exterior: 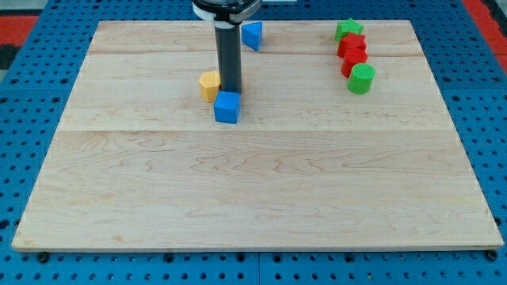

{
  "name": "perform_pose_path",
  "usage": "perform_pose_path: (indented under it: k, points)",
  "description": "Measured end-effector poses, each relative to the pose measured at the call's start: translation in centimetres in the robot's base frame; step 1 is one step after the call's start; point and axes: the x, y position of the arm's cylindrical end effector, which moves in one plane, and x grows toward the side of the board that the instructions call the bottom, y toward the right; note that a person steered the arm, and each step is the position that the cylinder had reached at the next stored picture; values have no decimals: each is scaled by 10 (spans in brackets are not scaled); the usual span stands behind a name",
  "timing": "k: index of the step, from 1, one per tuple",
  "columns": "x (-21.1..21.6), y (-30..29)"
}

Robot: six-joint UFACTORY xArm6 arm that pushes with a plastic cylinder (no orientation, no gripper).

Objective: Drag the yellow heart close to blue triangle

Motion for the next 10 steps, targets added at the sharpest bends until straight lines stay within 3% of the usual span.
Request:
perform_pose_path:
  k: [1,4,7,10]
  points:
    - [-14,-7]
    - [-60,42]
    - [-60,83]
    - [-75,74]
